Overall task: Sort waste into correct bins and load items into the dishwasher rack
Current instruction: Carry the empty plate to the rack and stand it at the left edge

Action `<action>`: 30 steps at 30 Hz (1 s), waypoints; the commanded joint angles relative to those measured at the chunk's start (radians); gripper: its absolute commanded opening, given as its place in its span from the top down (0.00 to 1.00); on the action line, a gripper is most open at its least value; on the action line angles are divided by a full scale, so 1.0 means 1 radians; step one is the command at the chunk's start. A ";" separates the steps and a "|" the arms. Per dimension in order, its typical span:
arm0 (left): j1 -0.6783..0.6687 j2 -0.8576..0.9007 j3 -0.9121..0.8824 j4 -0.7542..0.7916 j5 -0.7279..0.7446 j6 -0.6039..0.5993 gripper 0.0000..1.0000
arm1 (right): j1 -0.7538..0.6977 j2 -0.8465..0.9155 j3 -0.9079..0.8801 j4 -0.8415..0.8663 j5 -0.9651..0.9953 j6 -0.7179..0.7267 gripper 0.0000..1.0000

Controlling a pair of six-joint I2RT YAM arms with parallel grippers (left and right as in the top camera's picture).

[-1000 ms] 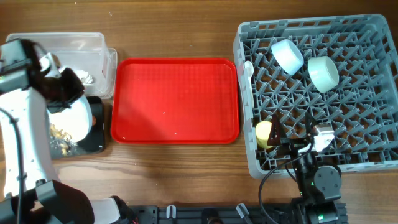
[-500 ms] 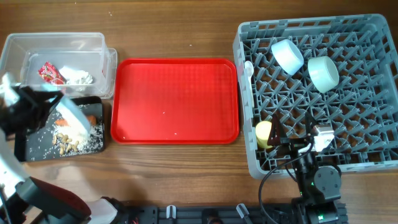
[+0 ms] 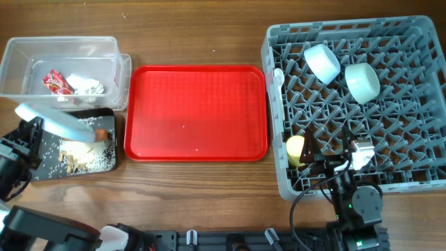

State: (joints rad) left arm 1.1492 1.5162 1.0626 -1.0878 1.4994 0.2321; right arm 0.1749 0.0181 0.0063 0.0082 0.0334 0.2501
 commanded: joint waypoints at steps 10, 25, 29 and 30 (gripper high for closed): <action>-0.721 -0.314 0.026 0.187 -0.666 -0.272 0.96 | -0.004 -0.008 -0.001 0.003 -0.006 0.015 0.00; -1.725 0.040 0.026 1.241 -1.045 -0.738 0.96 | -0.004 -0.008 -0.001 0.003 -0.006 0.015 0.00; -1.730 0.080 0.026 1.534 -1.011 -0.870 0.96 | -0.004 -0.008 -0.001 0.003 -0.006 0.015 0.00; -1.730 0.079 0.029 1.552 -1.021 -0.870 0.96 | -0.004 -0.008 -0.001 0.003 -0.006 0.015 0.00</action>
State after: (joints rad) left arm -0.5846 1.5986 1.0748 0.3809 0.4496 -0.4969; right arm 0.1749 0.0181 0.0059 0.0082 0.0338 0.2535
